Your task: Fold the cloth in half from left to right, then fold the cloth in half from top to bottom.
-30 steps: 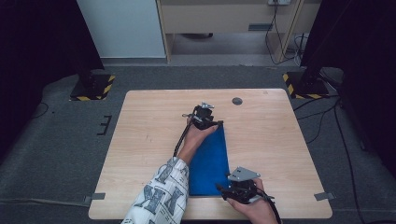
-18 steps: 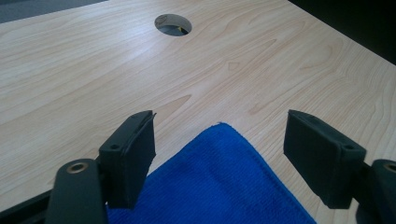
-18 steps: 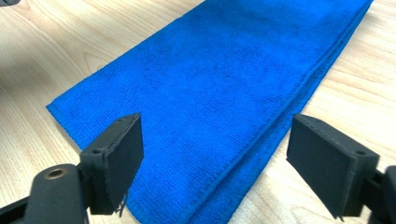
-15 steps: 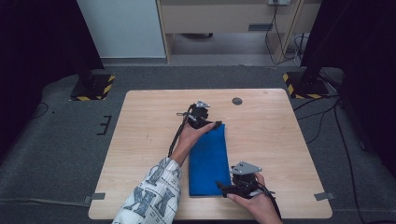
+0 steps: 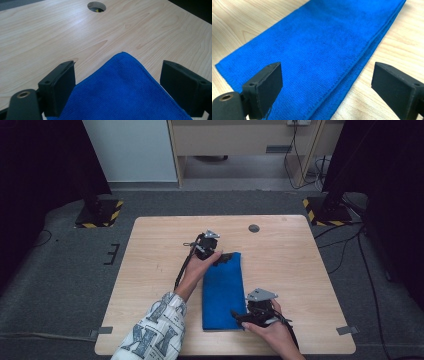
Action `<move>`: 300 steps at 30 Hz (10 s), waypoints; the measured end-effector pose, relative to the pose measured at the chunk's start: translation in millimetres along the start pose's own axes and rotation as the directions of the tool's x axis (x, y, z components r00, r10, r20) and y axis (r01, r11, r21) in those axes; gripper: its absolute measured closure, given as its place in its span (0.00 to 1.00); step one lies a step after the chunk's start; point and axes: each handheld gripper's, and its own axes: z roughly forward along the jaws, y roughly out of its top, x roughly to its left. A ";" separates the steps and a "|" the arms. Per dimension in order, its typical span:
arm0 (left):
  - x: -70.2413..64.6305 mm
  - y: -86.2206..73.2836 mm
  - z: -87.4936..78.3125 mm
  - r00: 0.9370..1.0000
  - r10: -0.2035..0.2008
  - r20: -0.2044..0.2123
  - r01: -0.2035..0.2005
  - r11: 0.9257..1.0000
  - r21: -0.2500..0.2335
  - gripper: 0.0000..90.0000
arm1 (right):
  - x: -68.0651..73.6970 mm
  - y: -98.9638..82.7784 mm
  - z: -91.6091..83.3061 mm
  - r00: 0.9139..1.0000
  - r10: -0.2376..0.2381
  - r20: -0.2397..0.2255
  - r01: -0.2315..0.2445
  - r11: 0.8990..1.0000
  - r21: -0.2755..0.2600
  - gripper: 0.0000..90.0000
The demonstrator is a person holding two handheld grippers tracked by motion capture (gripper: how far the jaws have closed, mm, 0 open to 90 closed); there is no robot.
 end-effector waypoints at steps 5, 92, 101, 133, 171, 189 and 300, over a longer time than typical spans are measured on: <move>2.2 -1.2 -7.8 1.000 -0.001 -0.013 0.001 1.000 -0.016 0.09 | -3.8 1.8 3.2 1.000 -0.007 -0.012 0.008 1.000 0.010 0.09; 54.0 -58.6 4.1 0.989 -0.087 -0.119 0.088 0.996 0.011 0.56 | -137.9 104.4 134.6 0.985 0.163 0.051 -0.166 0.985 0.041 0.65; 46.1 -57.3 7.1 0.993 -0.093 -0.065 0.096 0.995 0.033 0.91 | -129.5 103.7 135.0 0.994 0.105 0.000 -0.105 0.993 0.056 0.94; 20.3 -21.0 -40.1 0.995 -0.011 -0.100 -0.002 0.992 -0.127 0.96 | -118.8 136.6 78.2 0.995 0.087 -0.044 -0.092 0.988 -0.122 0.95; 21.4 10.1 -46.4 0.996 0.023 -0.087 -0.038 0.983 -0.179 0.96 | -129.9 155.5 57.0 0.992 0.123 -0.018 -0.124 0.971 -0.205 0.94; 13.8 1.4 -55.2 0.995 0.037 -0.093 -0.053 0.983 -0.175 0.96 | -121.6 140.9 55.5 0.994 0.107 -0.030 -0.111 0.967 -0.229 0.94; -26.1 -82.2 -95.2 0.998 -0.045 -0.045 0.035 0.978 -0.207 0.45 | -55.0 52.4 29.0 0.980 -0.101 -0.173 0.080 0.989 -0.124 0.91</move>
